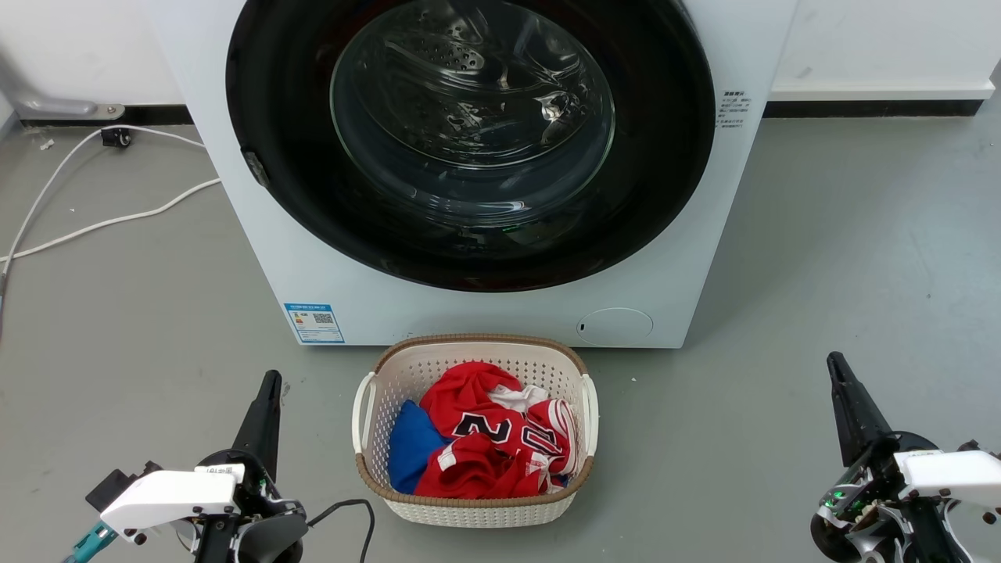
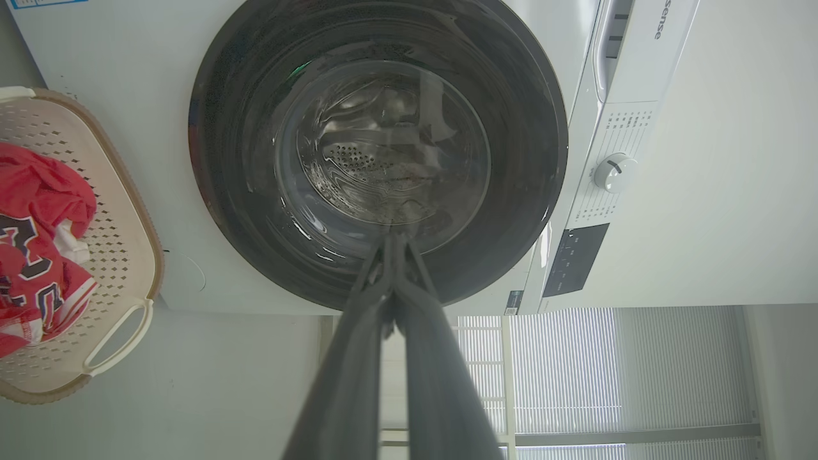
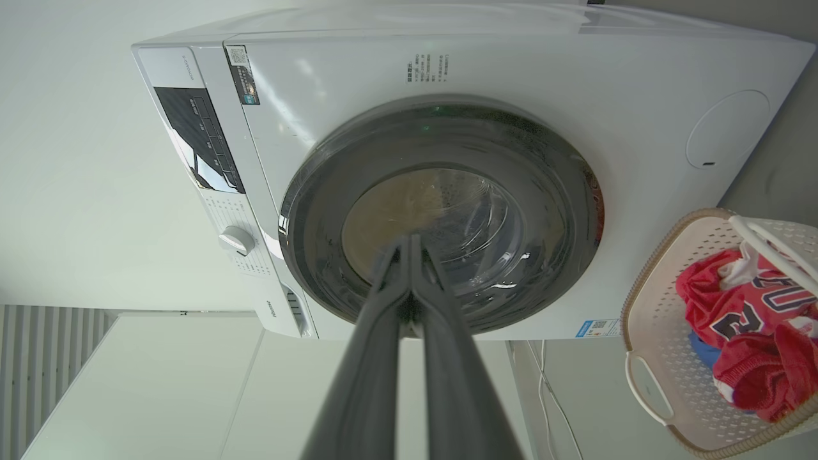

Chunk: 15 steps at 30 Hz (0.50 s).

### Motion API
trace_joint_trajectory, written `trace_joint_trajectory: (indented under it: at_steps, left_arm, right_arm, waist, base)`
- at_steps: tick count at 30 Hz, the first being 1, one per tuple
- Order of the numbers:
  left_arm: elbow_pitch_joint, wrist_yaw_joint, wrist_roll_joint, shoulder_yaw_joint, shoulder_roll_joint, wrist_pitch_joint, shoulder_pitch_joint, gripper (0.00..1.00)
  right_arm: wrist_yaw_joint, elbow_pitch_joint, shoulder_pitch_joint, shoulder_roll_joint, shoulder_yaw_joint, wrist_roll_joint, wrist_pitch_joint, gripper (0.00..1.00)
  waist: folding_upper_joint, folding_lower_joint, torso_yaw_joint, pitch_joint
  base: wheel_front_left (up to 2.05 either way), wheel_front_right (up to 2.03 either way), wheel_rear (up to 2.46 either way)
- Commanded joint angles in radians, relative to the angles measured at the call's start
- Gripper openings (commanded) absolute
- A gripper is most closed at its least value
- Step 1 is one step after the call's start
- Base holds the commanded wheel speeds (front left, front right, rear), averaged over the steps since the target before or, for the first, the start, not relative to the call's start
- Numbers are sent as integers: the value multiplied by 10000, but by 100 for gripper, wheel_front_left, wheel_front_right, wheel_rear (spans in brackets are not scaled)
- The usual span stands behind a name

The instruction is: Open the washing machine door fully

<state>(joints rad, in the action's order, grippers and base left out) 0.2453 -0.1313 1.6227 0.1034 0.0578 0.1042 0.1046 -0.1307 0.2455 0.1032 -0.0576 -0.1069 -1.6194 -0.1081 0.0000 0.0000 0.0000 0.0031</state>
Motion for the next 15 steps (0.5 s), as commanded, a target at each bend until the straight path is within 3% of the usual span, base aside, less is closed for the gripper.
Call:
trace_joint_trajectory:
  at_steps: [1,15]
  left_arm:
    - [11,-24,-30,28,-2,59,82,0]
    - [11,-24,-60,53,-21,66,84,0]
  right_arm:
    - [0,12,115,41,-14,32,-50,0]
    - [0,13,118,49,-28,45,-50,0]
  waist:
    - [0,0,0,0]
    - [0,0,0,0]
  base:
    - [0,0,0]
    - [0,0,0]
